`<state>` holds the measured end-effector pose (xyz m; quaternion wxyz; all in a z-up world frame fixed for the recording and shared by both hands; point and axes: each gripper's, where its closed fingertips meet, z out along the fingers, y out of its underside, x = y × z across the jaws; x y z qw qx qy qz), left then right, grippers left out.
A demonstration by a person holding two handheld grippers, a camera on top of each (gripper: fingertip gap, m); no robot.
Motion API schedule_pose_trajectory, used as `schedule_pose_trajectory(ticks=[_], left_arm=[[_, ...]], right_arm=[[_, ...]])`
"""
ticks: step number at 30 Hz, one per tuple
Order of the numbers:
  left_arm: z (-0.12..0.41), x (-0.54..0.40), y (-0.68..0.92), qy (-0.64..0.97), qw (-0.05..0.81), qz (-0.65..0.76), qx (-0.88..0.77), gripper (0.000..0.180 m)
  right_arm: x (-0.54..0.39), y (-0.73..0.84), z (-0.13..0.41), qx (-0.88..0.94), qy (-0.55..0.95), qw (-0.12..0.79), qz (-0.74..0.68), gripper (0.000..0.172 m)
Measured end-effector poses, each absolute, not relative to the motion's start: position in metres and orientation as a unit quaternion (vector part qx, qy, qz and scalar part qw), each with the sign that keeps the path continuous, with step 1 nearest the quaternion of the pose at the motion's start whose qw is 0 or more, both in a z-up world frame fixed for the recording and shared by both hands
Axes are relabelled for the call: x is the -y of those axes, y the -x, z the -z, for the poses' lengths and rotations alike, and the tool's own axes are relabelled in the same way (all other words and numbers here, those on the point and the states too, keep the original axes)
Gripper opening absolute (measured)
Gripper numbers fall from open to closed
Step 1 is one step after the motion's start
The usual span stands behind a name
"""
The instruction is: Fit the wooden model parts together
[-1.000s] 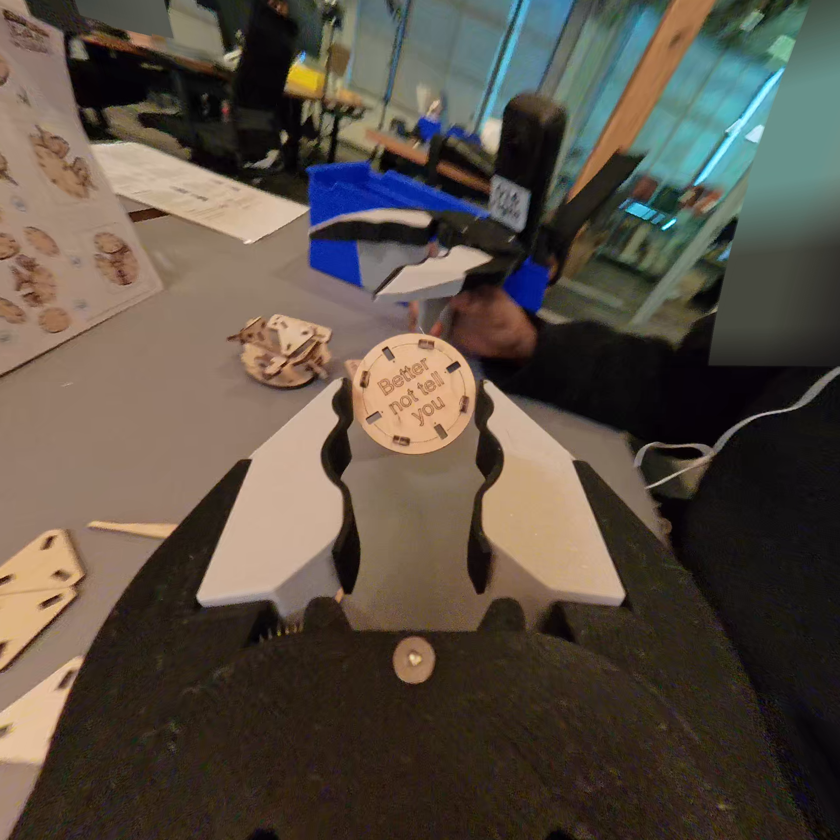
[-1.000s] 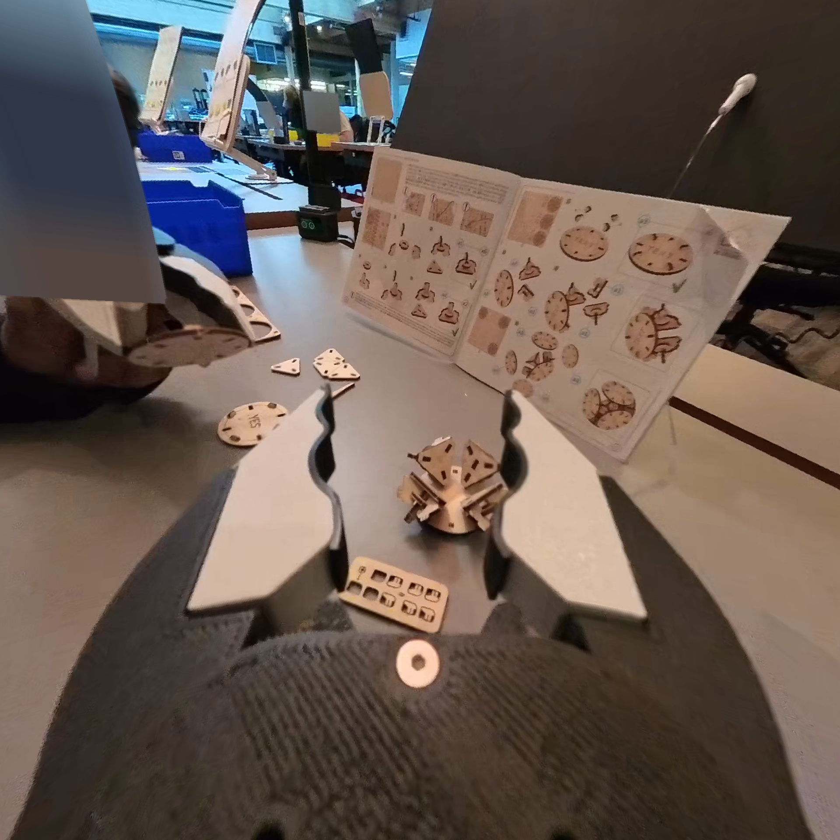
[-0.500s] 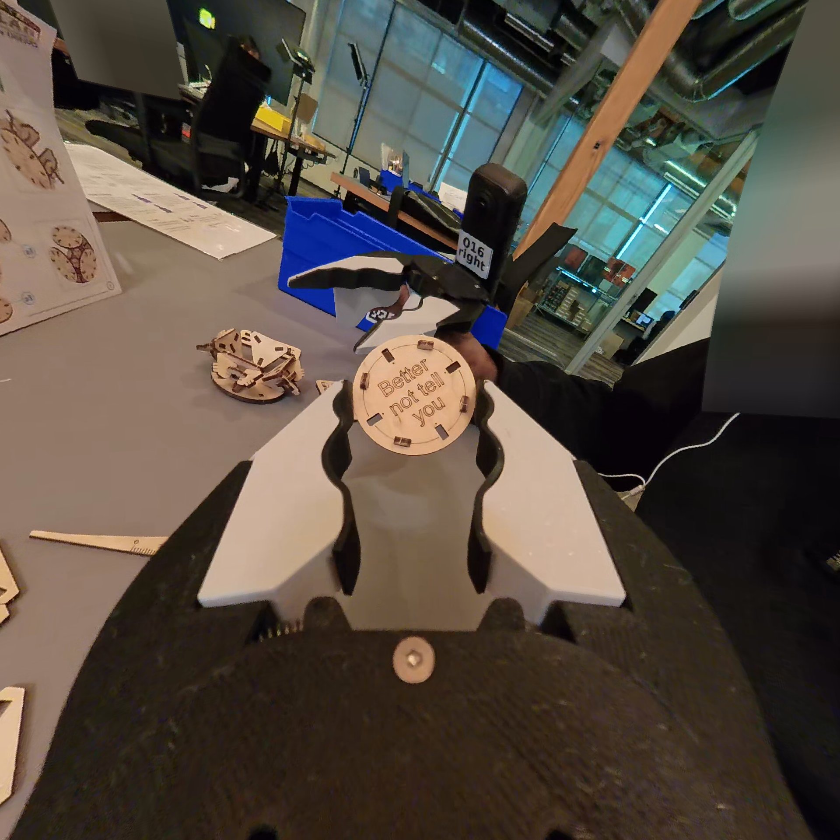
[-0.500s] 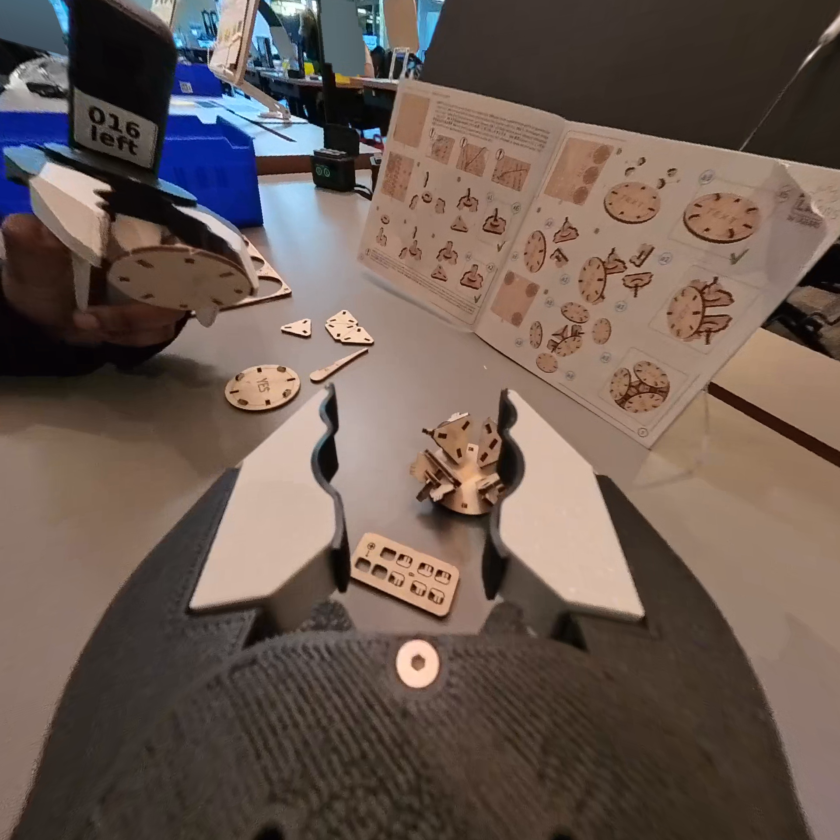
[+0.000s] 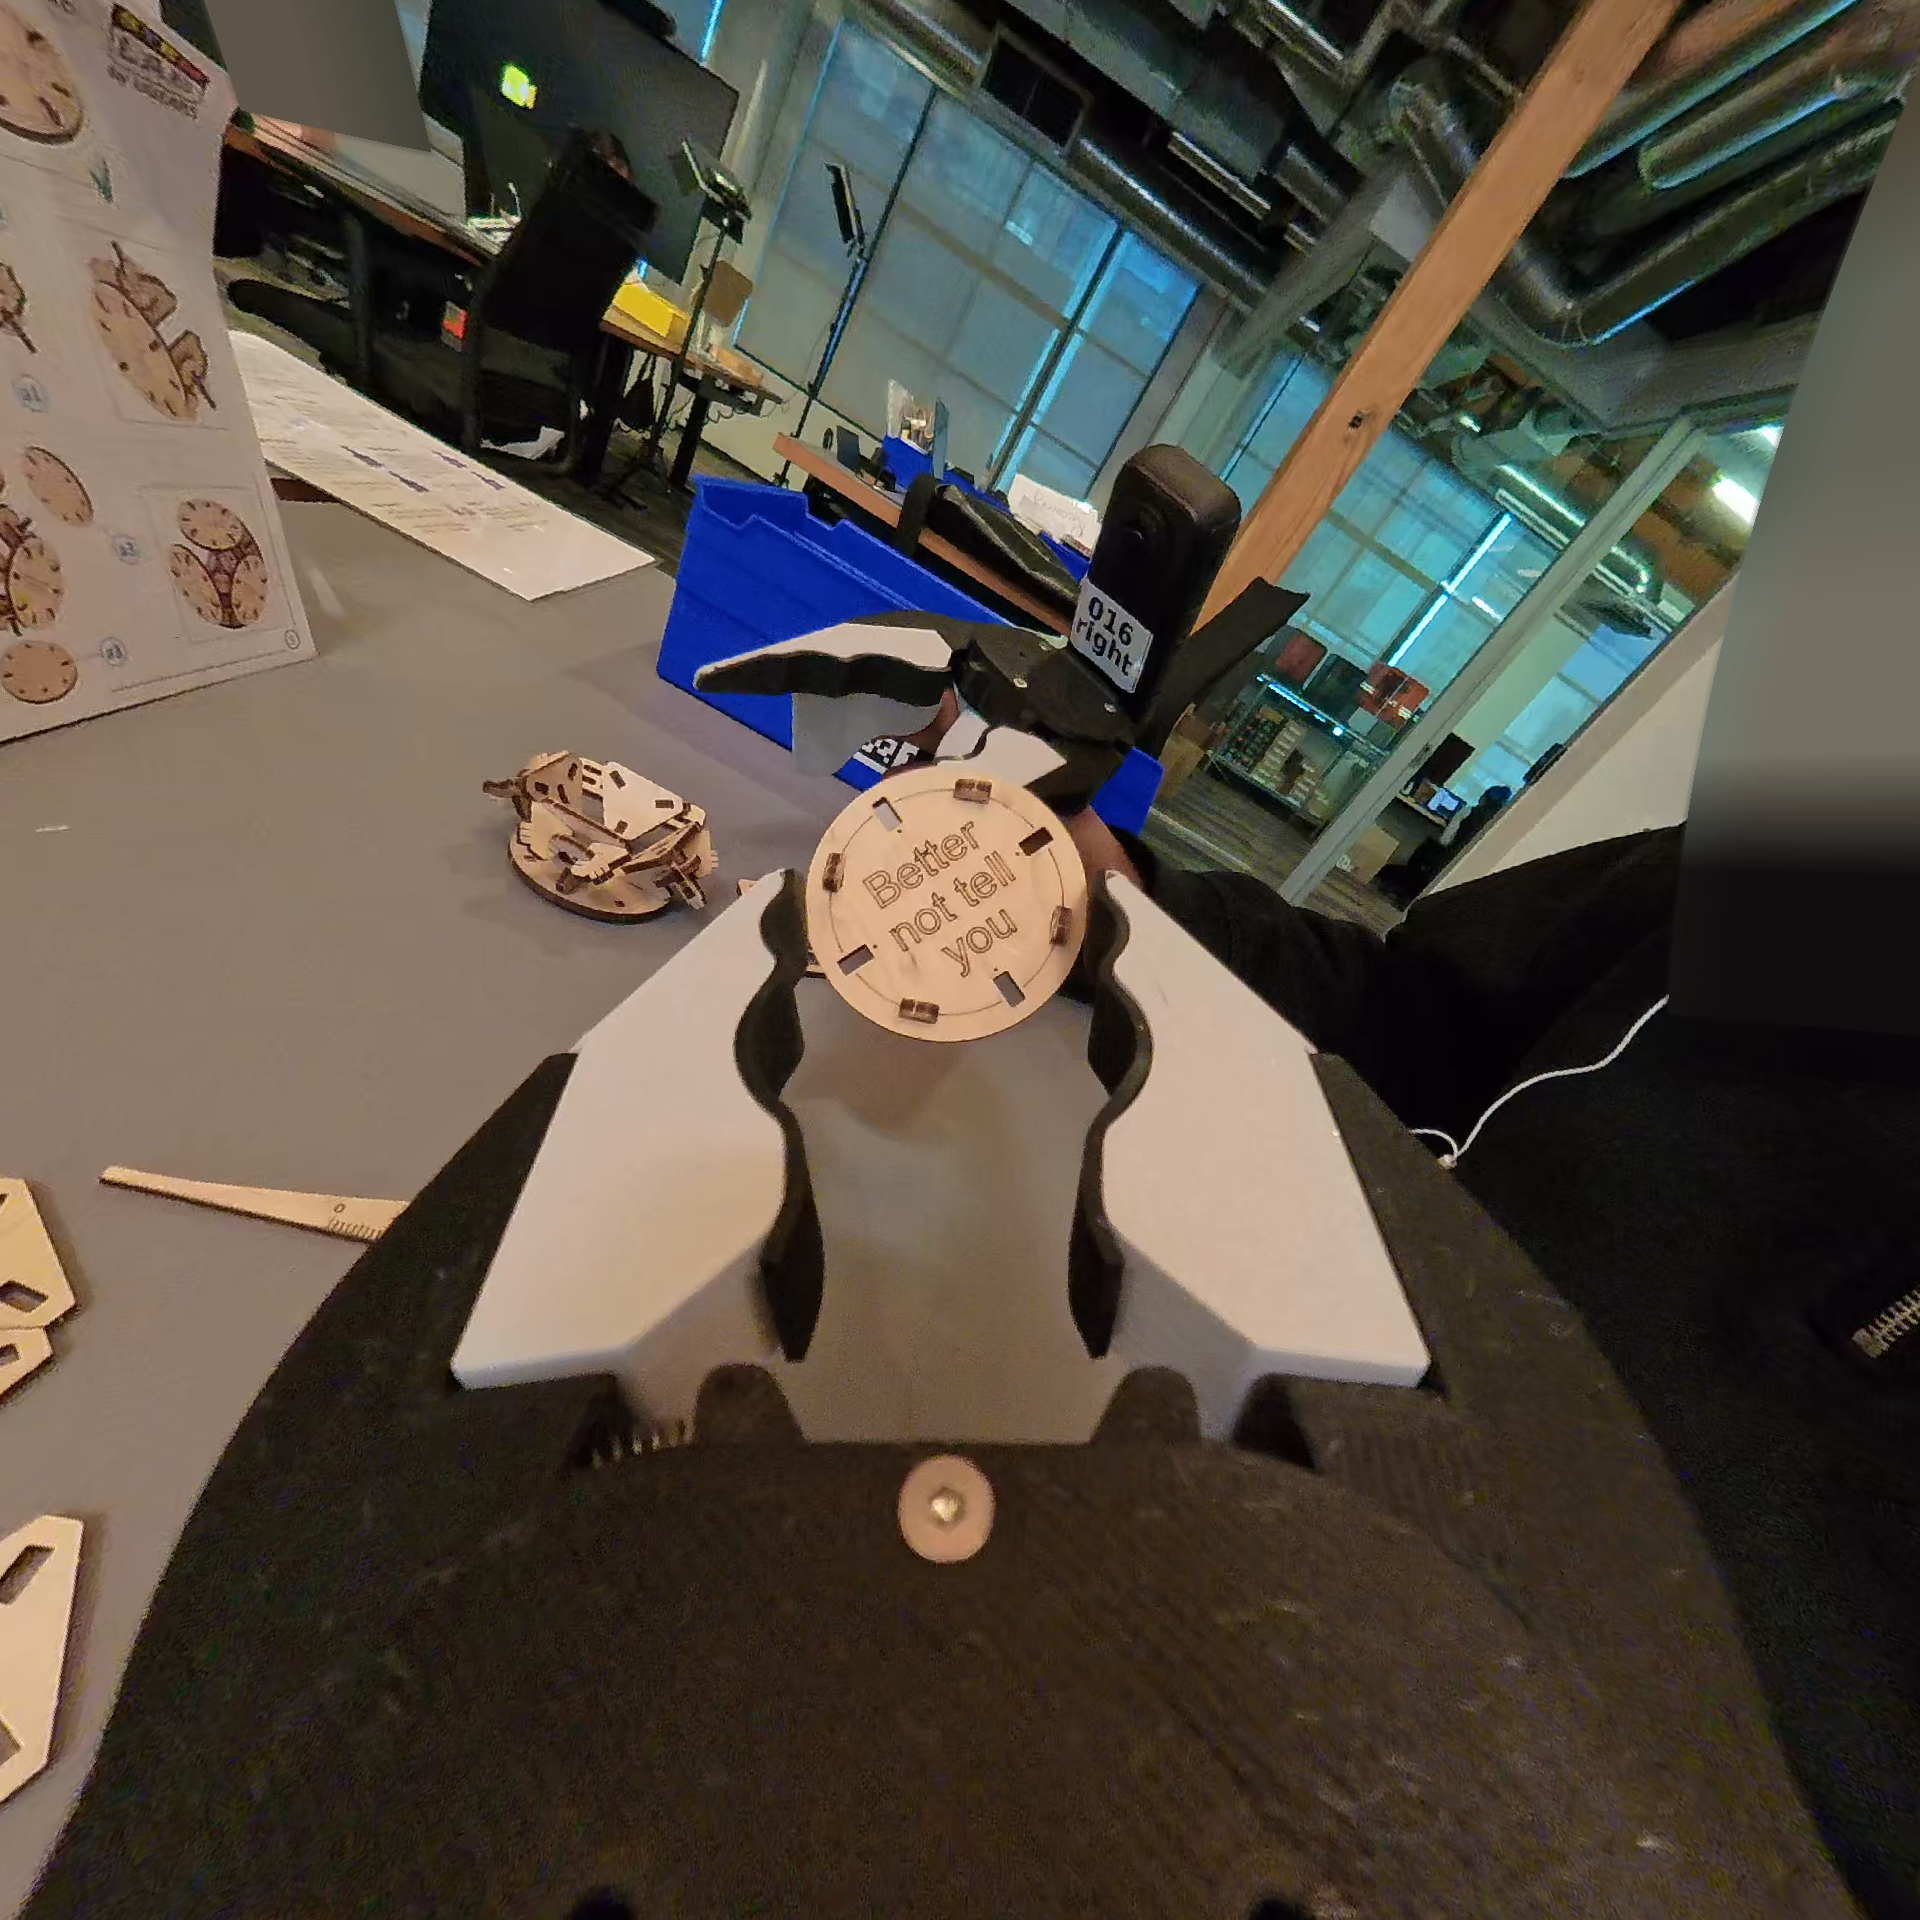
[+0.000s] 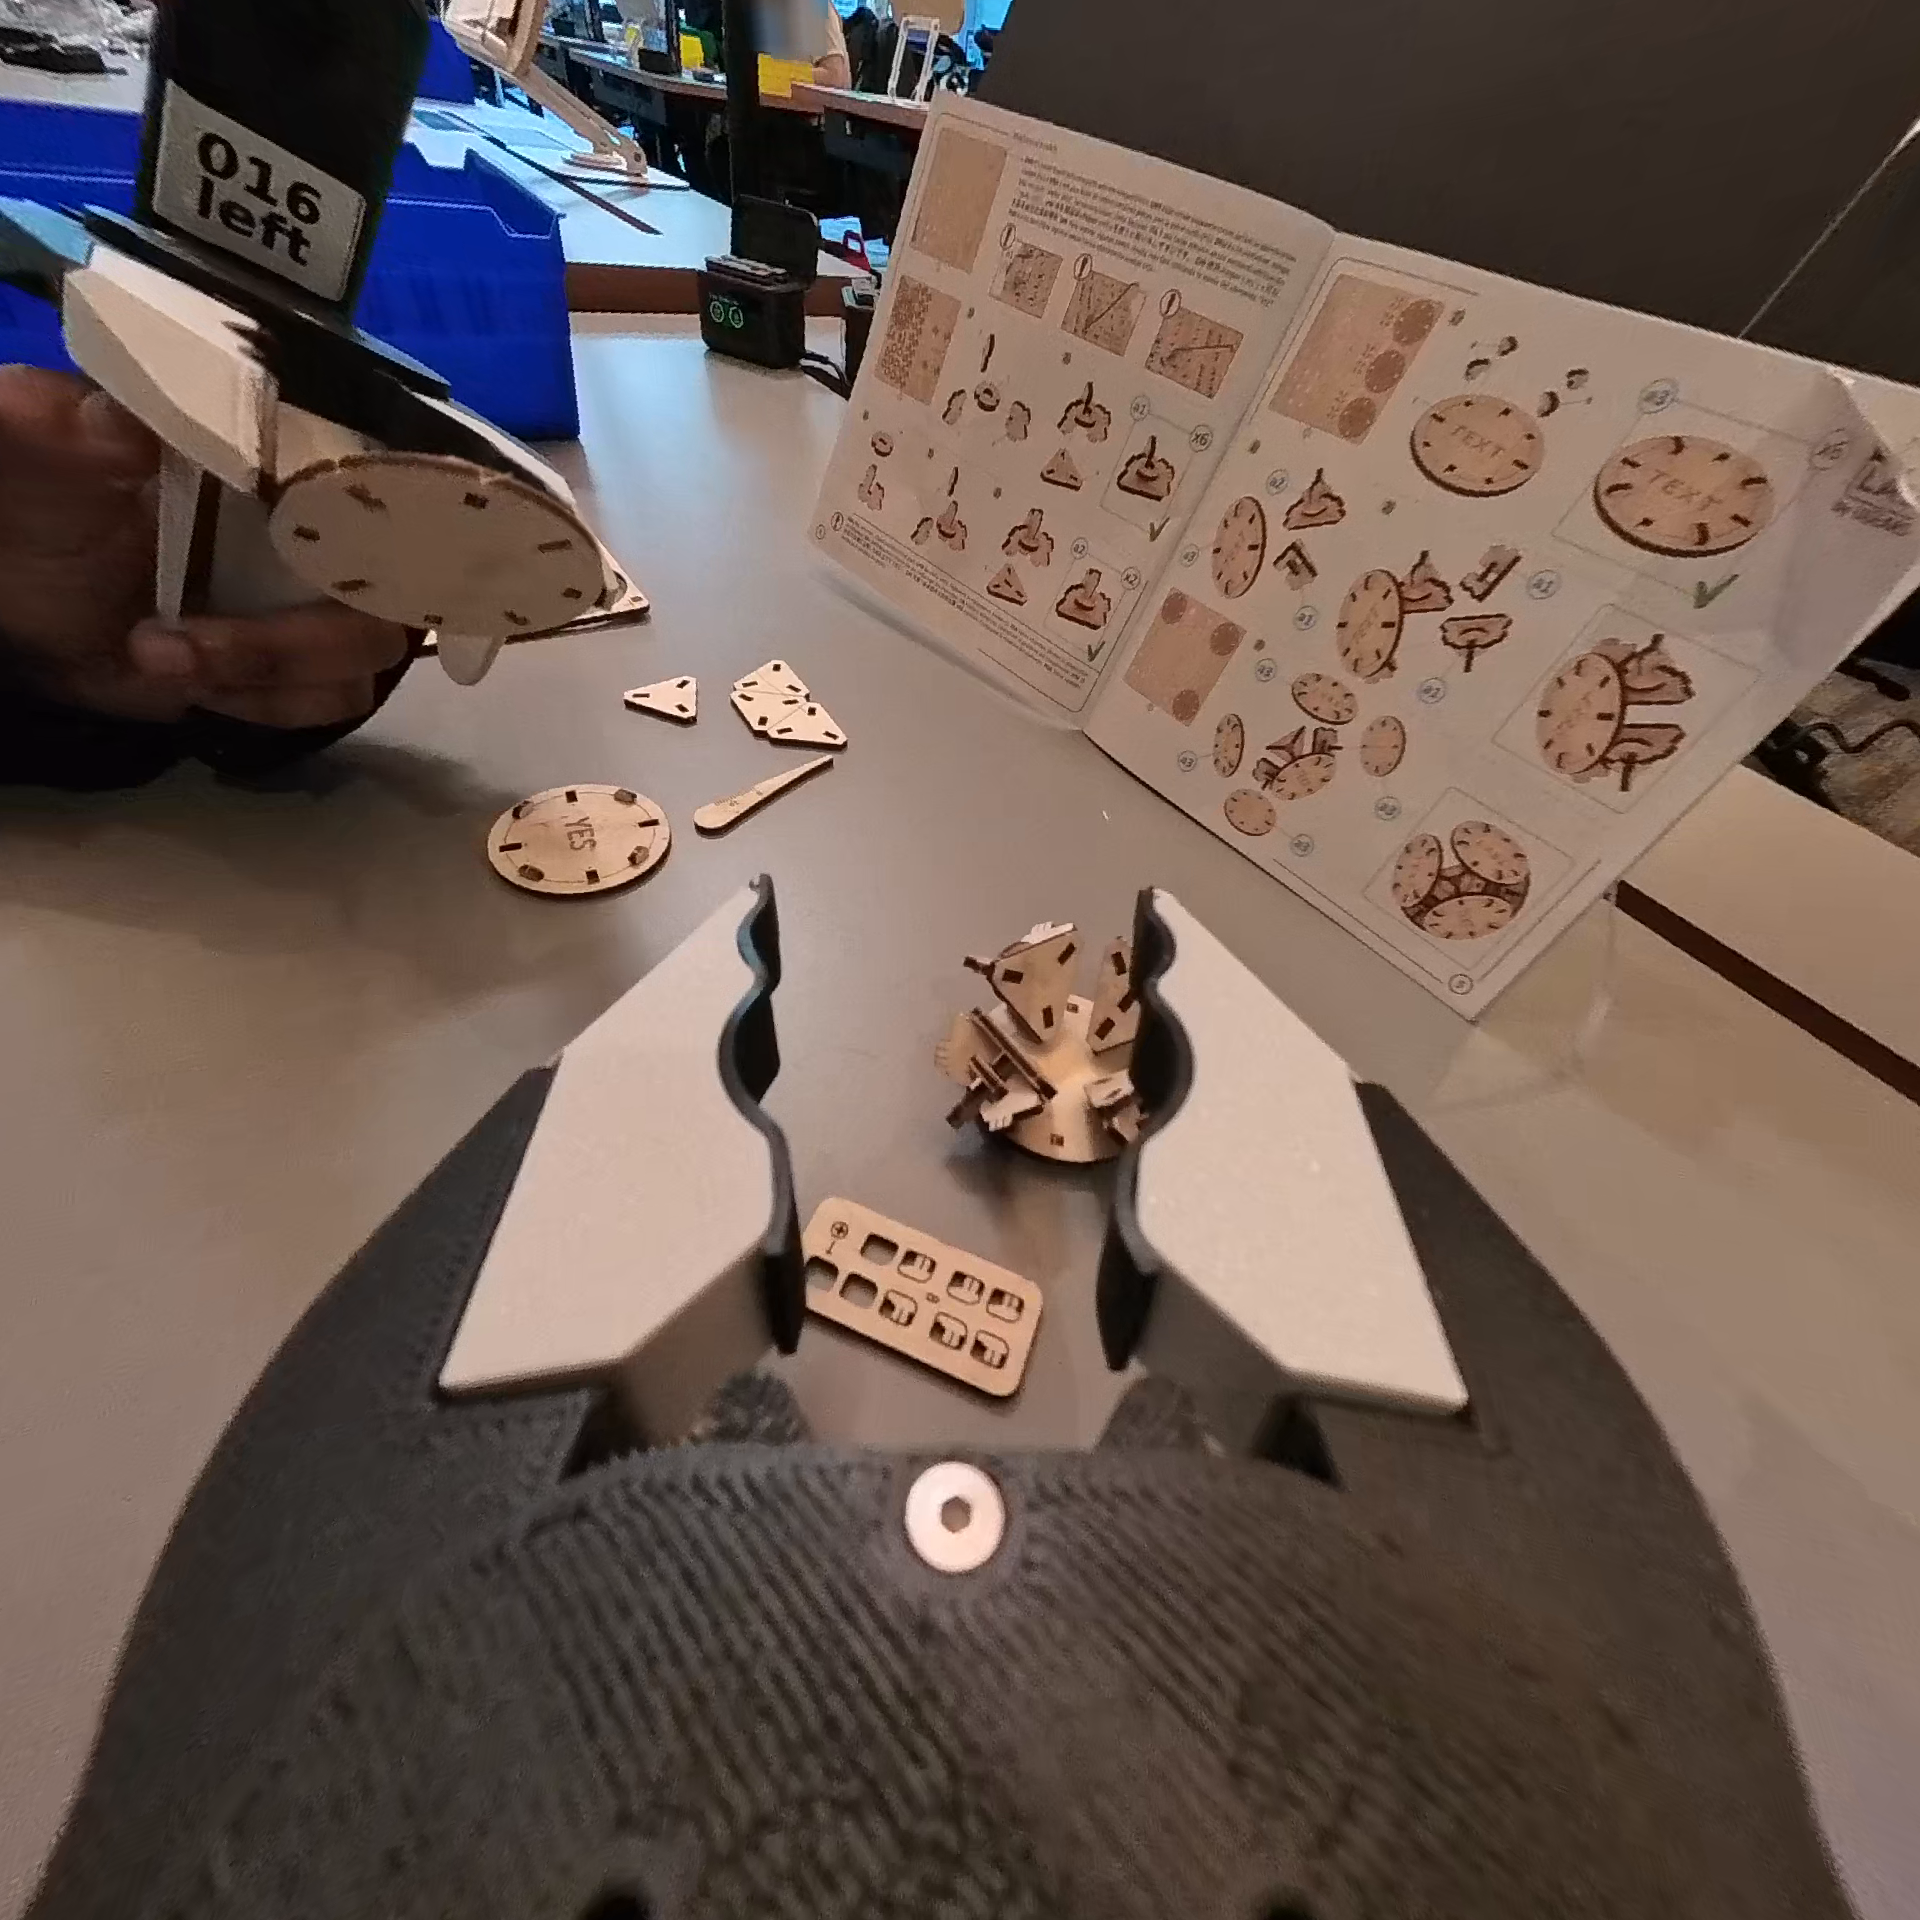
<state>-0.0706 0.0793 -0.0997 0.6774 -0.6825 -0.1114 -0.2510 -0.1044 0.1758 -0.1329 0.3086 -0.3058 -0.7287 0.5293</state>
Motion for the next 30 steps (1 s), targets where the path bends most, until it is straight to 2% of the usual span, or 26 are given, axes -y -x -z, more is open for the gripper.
schedule_pose_trajectory(ticks=[11, 24, 30], left_arm=[[0.104, -0.082, 0.069, 0.701, 0.671, 0.217, 0.102, 0.051], [0.127, -0.092, 0.062, 0.793, 0.609, -0.019, -0.001, 0.051], [0.134, -0.095, 0.058, 0.806, 0.59, -0.04, -0.02, 0.052]], right_arm=[[-0.174, 0.104, 0.137, 0.74, 0.296, 0.319, -0.513, 0.065], [-0.174, 0.105, 0.14, 0.747, 0.294, 0.327, -0.498, 0.065], [-0.174, 0.106, 0.141, 0.749, 0.294, 0.329, -0.495, 0.065]])
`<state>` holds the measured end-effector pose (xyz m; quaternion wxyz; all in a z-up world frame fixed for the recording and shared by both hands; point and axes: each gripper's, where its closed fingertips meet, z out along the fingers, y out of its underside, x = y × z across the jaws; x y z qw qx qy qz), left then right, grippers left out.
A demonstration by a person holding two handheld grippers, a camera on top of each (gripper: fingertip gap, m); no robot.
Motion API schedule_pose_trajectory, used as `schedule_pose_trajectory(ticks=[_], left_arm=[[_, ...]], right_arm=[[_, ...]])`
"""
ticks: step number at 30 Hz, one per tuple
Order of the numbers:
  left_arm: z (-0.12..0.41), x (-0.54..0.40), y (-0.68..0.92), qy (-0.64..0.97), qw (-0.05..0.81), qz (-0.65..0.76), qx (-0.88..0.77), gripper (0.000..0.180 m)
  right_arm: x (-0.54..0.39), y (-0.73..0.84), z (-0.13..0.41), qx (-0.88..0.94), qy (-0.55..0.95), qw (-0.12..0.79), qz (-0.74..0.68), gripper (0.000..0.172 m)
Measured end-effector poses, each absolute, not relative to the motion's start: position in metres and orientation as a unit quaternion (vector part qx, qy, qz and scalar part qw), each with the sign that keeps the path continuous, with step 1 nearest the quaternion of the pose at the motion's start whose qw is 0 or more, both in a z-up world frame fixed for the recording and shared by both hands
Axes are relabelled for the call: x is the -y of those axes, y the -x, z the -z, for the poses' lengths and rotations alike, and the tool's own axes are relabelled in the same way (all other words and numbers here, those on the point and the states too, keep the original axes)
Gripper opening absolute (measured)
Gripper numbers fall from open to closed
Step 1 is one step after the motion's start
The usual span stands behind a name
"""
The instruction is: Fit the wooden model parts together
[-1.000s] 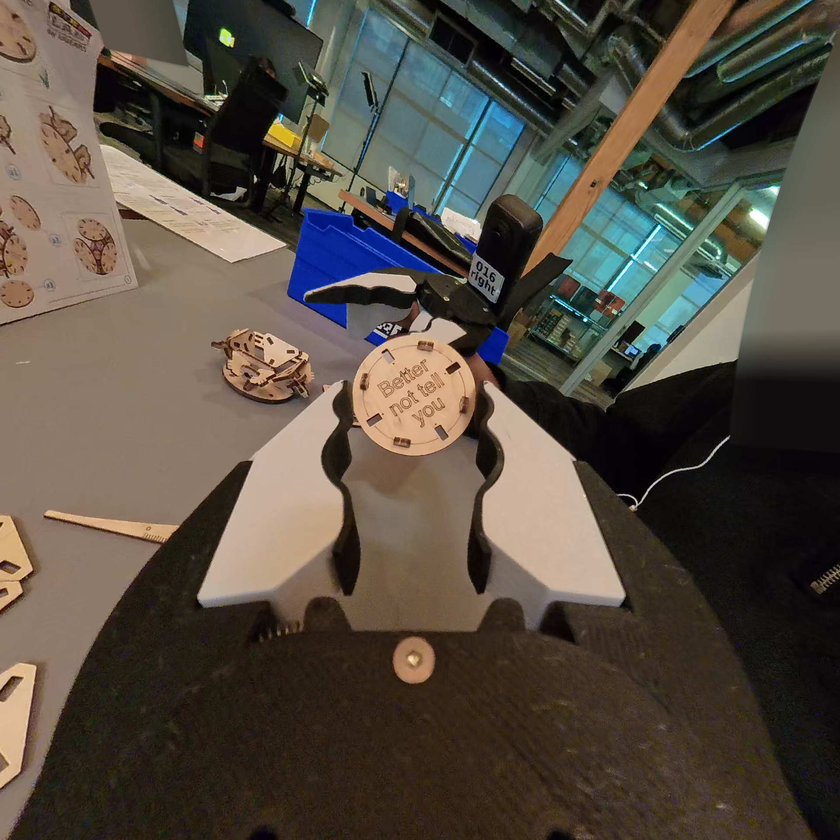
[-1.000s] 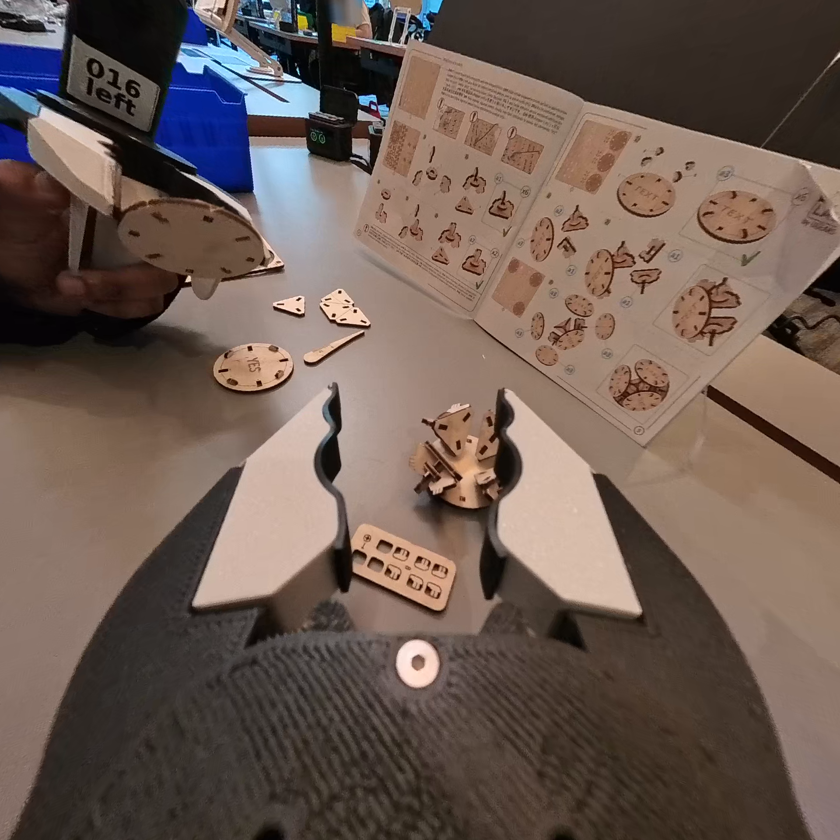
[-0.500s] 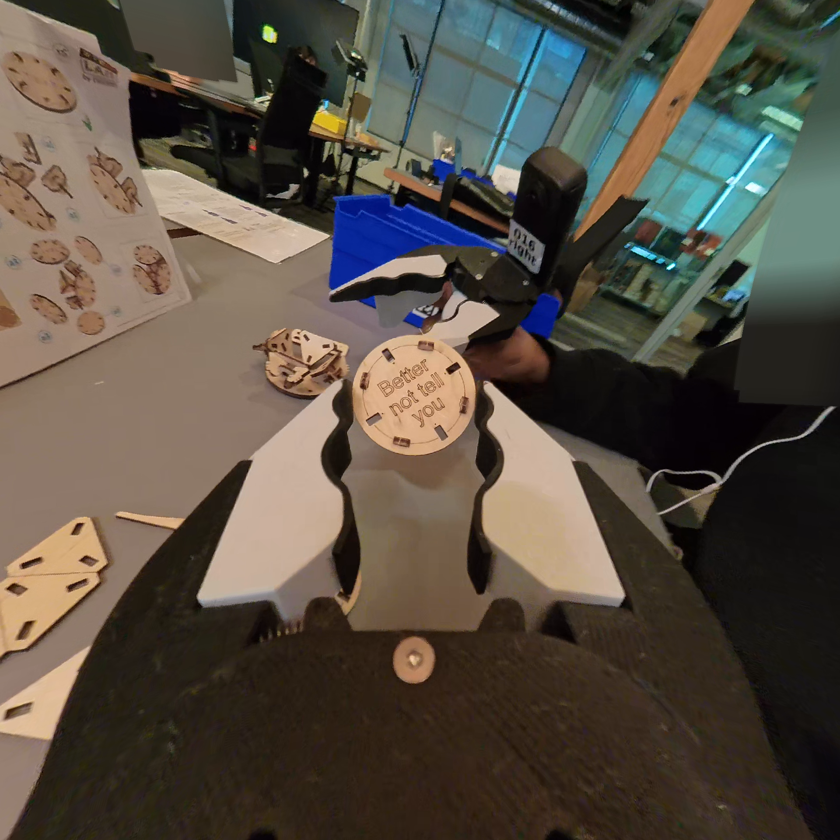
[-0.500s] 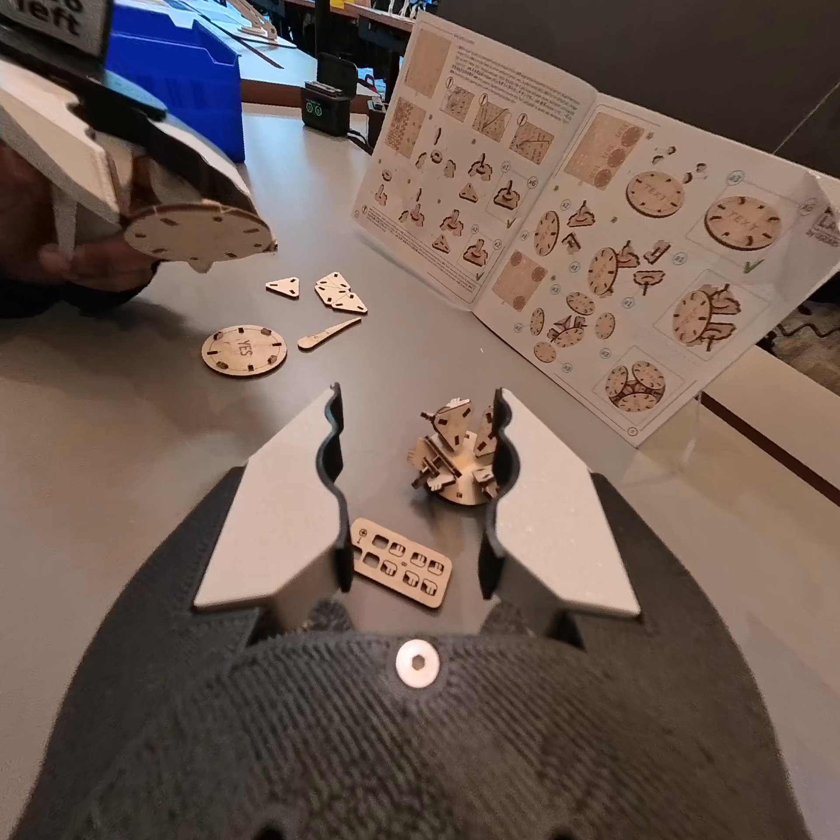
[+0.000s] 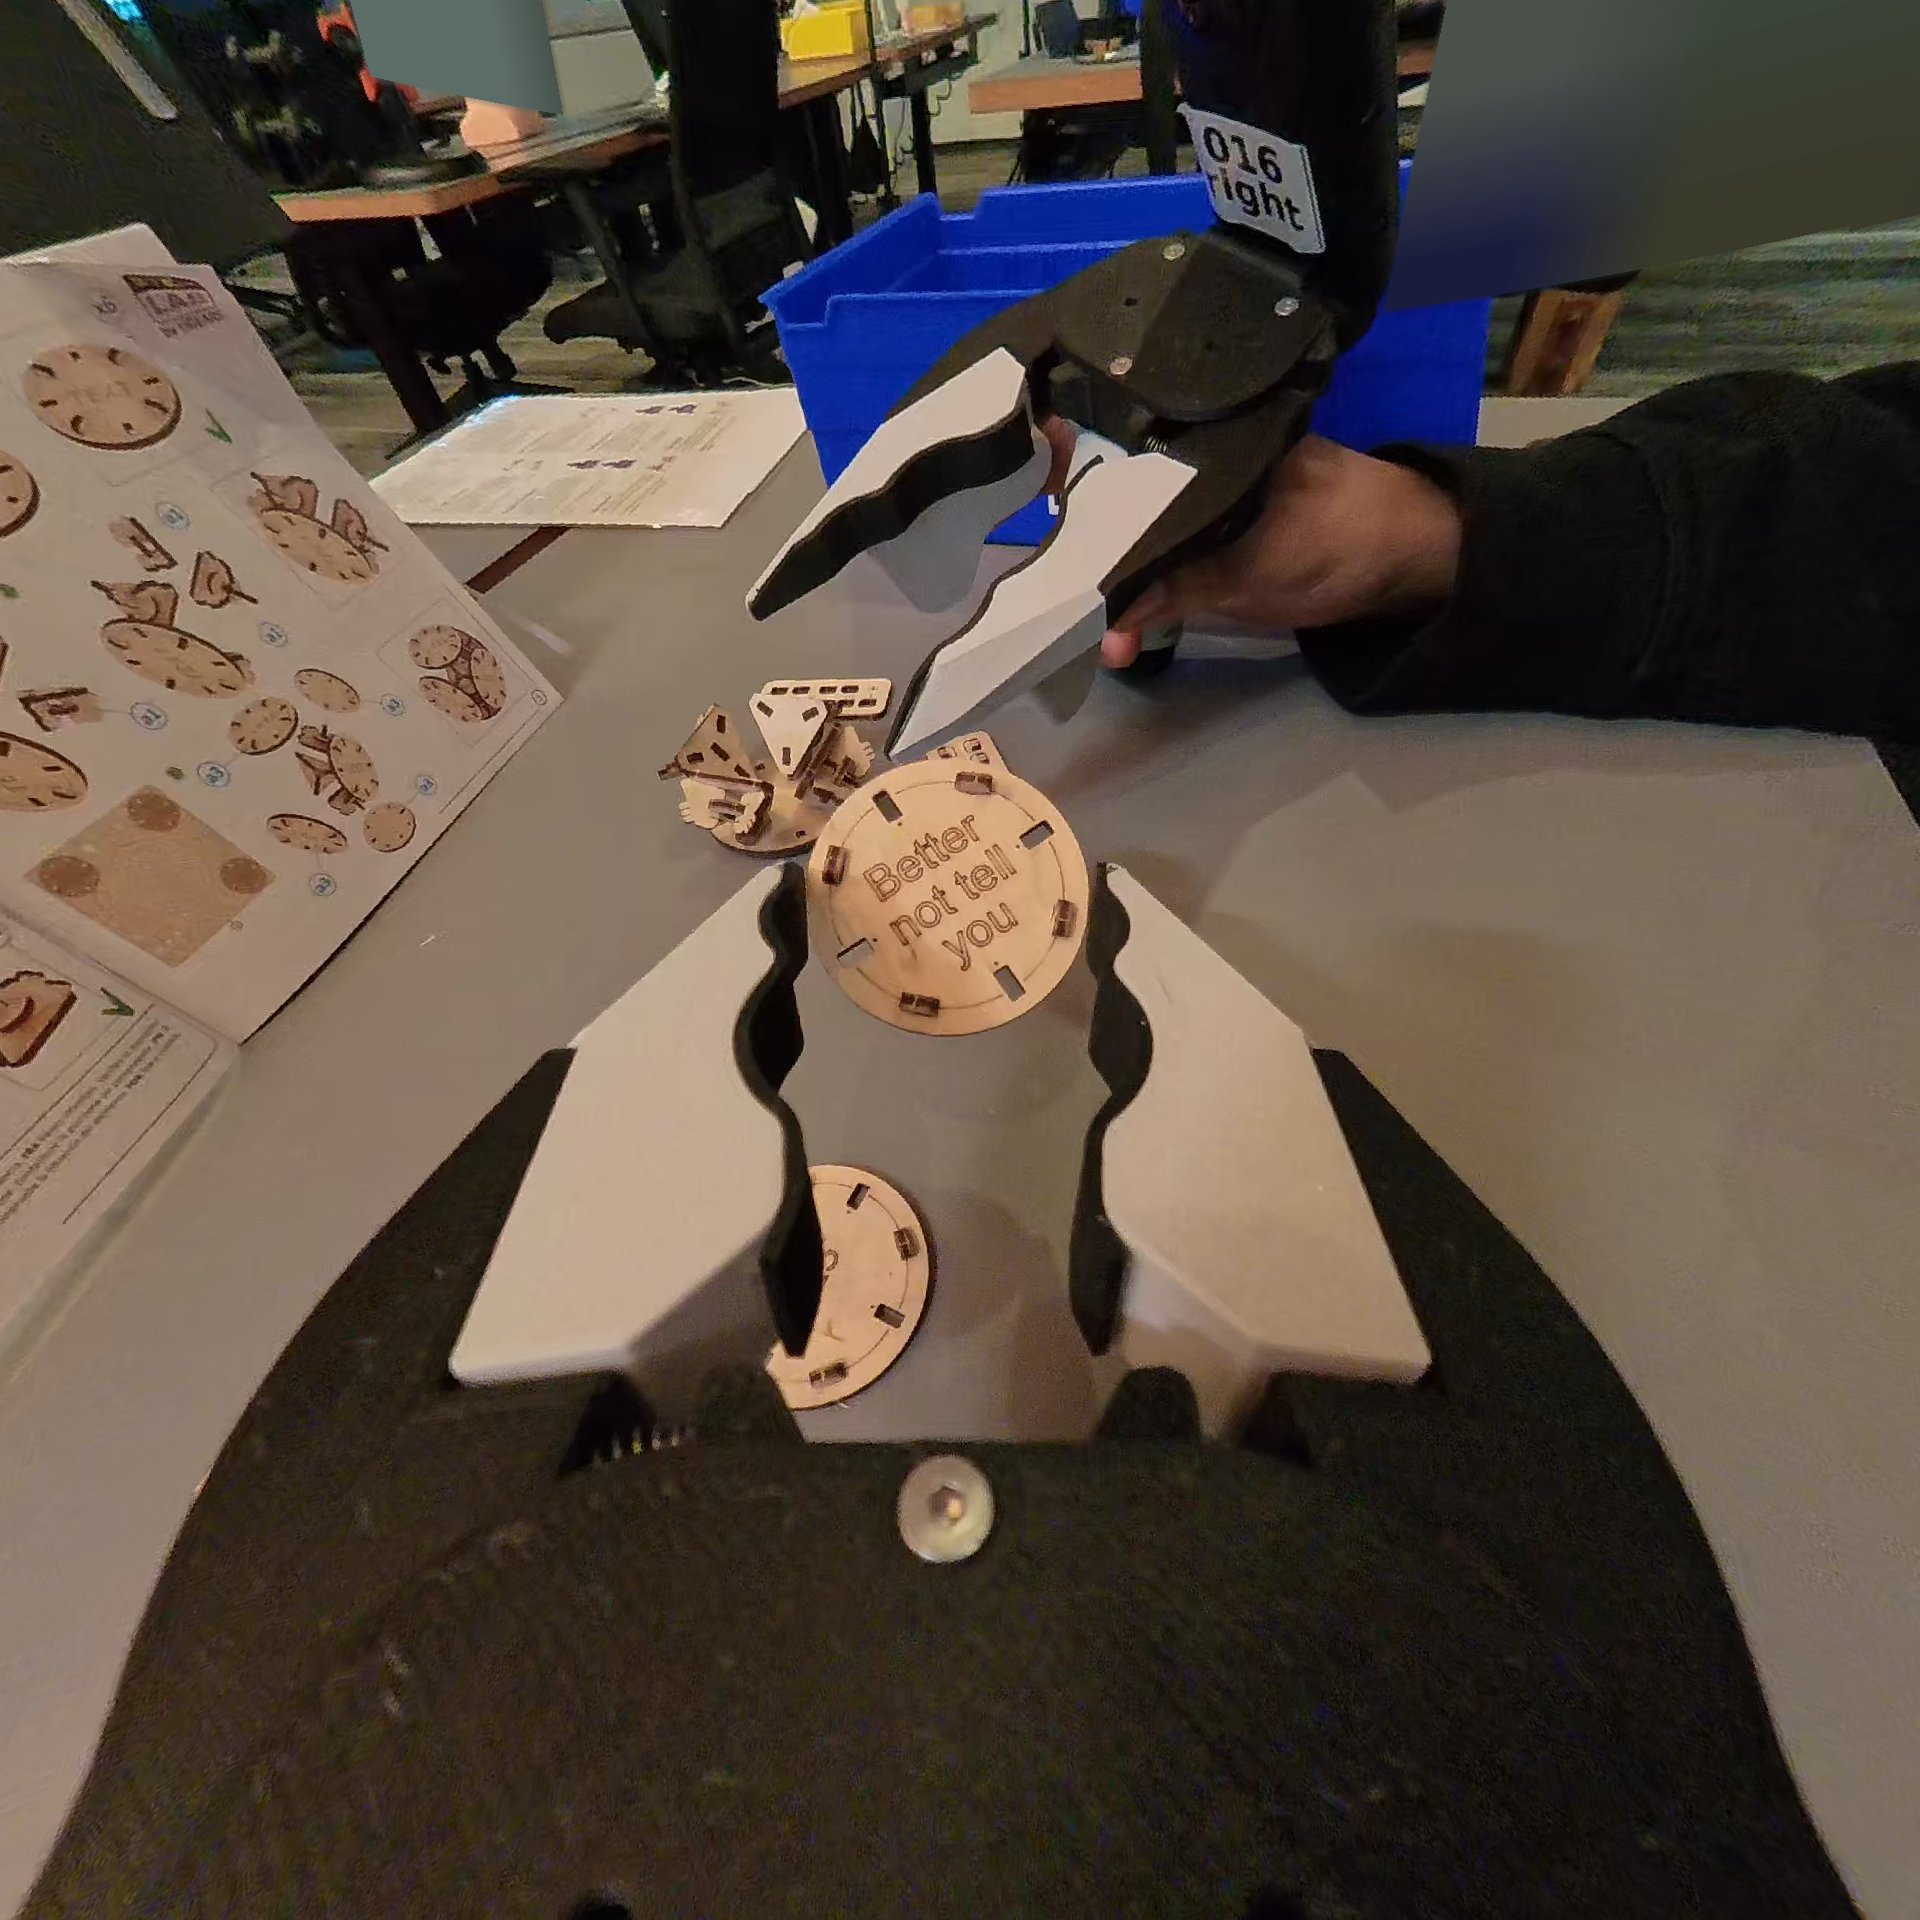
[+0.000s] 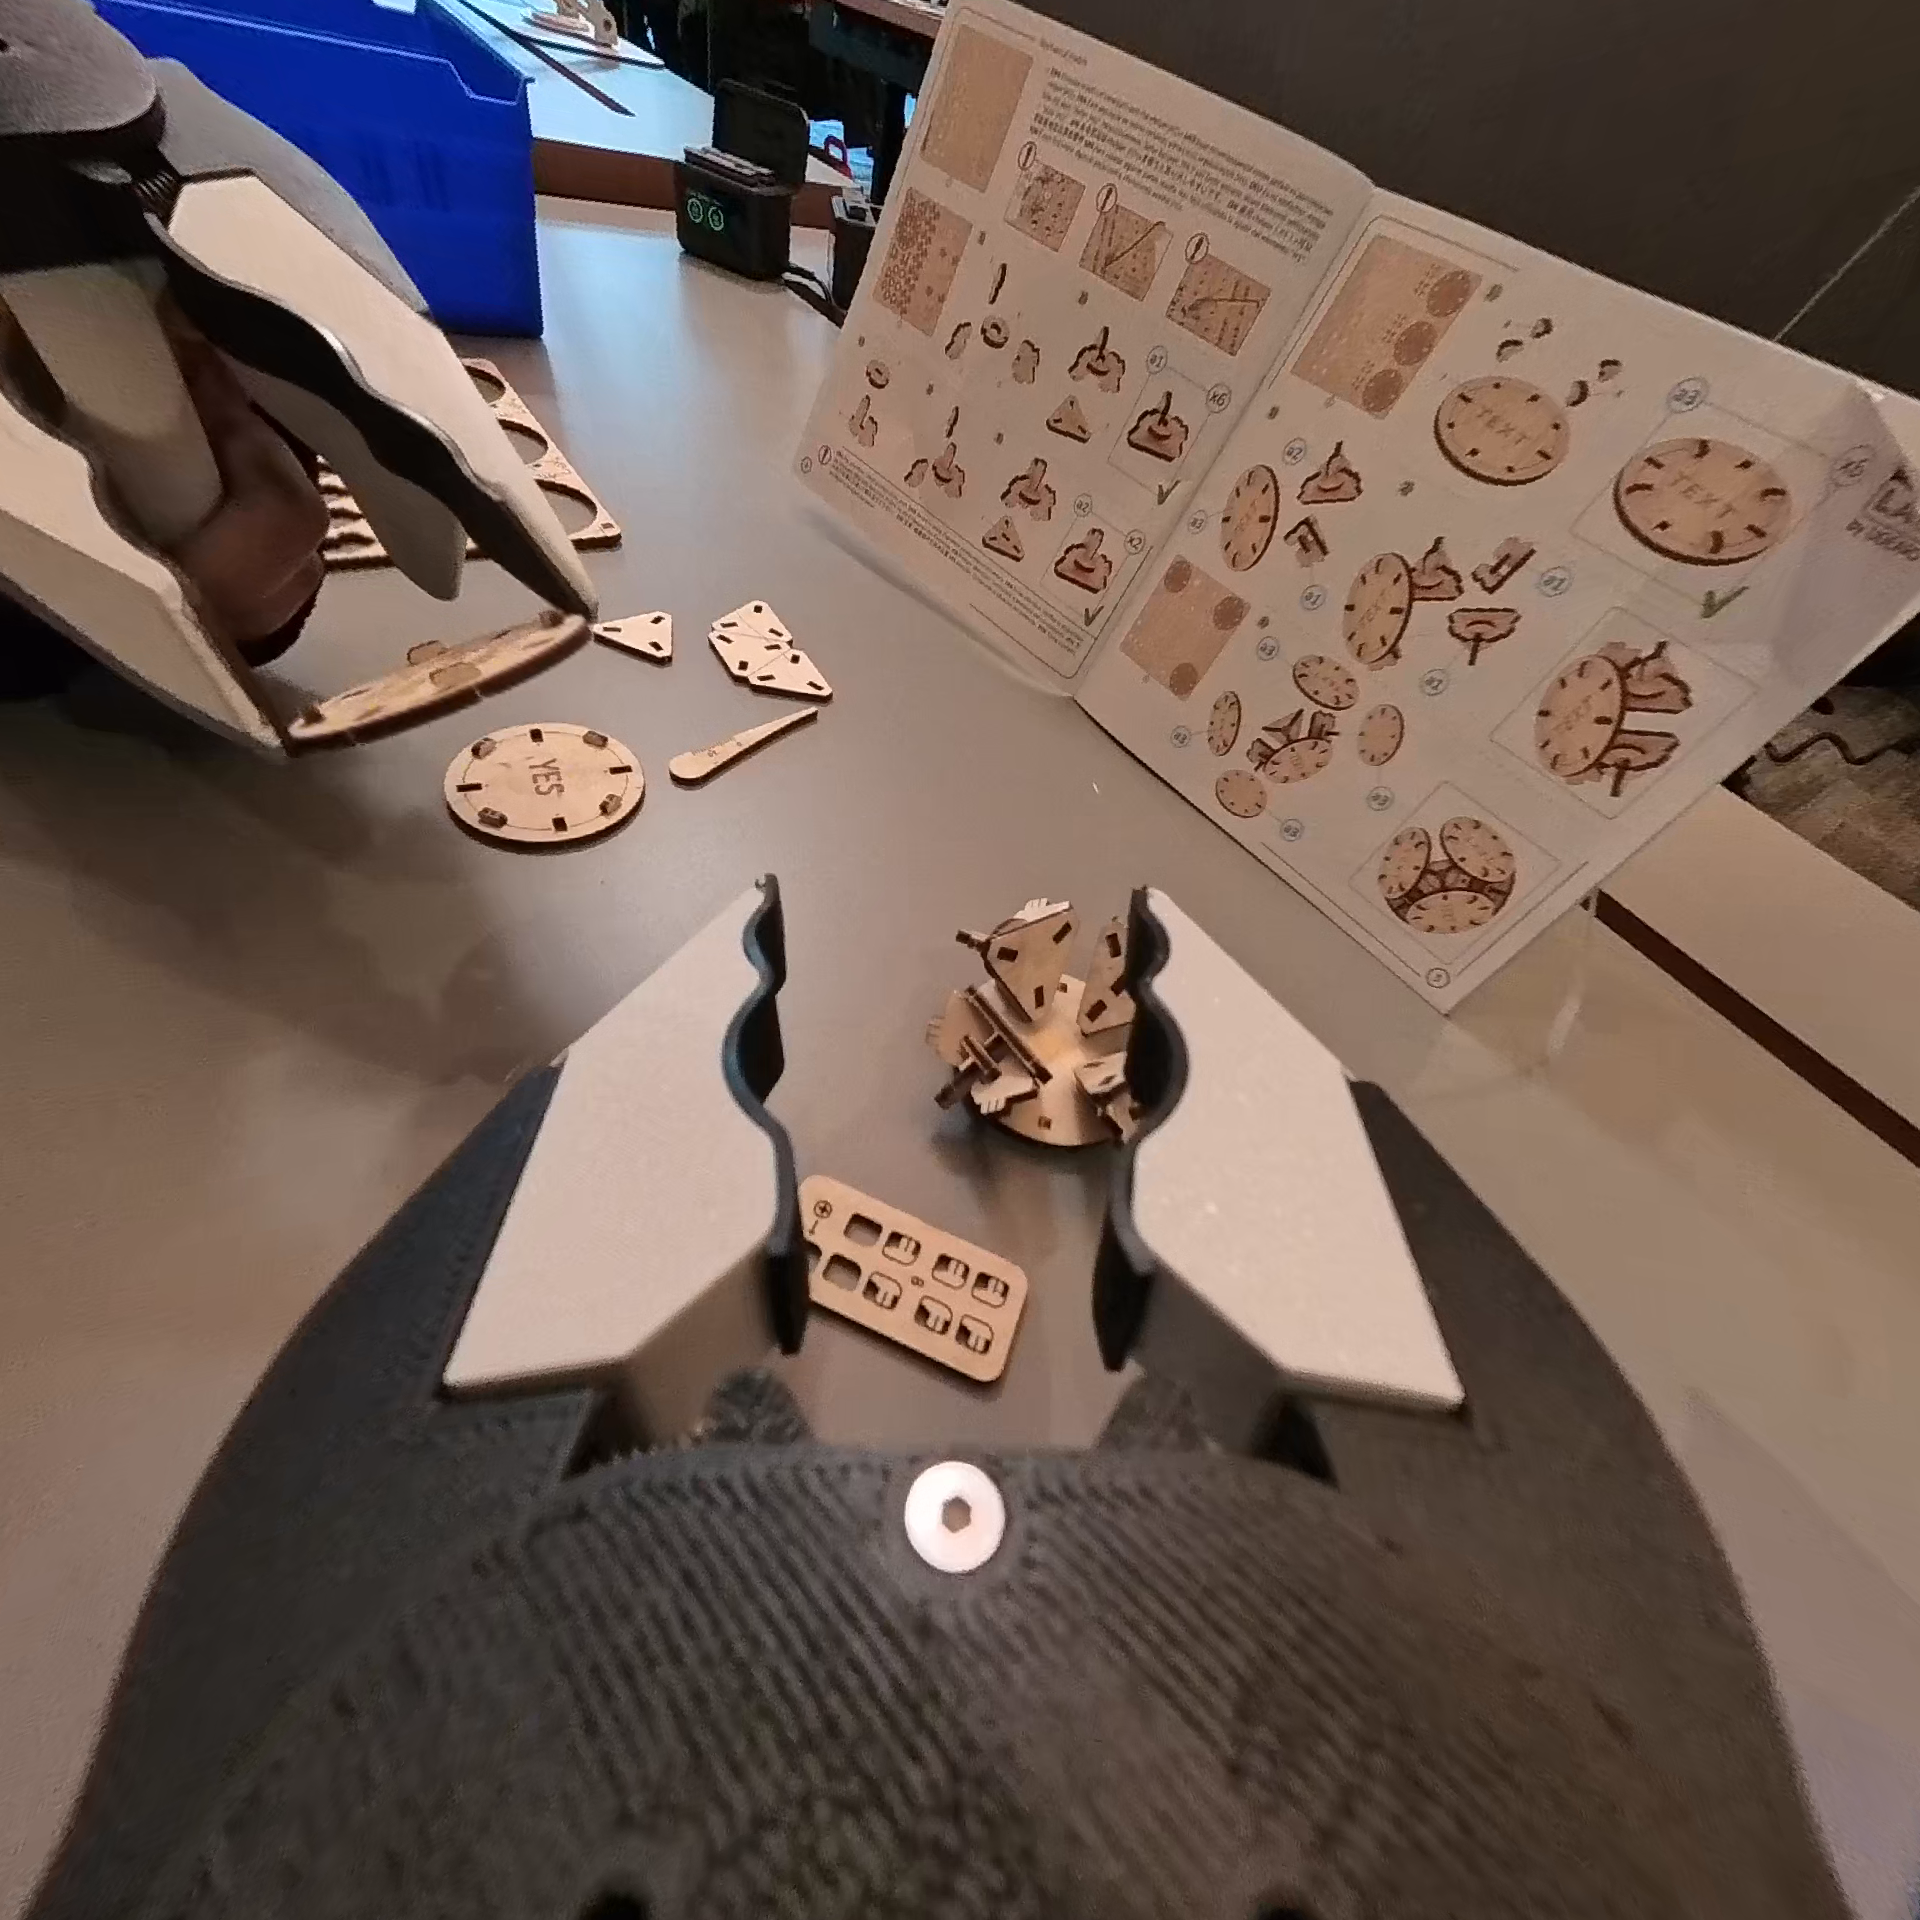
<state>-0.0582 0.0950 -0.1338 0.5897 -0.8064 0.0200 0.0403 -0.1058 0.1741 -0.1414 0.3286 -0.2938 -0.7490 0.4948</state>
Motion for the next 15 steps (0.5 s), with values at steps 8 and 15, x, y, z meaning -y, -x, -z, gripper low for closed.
schedule_pose_trajectory(ticks=[8, 15], left_arm=[[0.1352, -0.0956, 0.0576, 0.809, 0.587, -0.041, -0.02, 0.051], [0.1366, -0.0962, 0.0573, 0.811, 0.584, -0.041, -0.02, 0.051]], right_arm=[[-0.1735, 0.106, 0.1437, 0.753, 0.293, 0.33, -0.487, 0.064], [-0.1745, 0.1065, 0.1441, 0.751, 0.303, 0.325, -0.489, 0.063]])
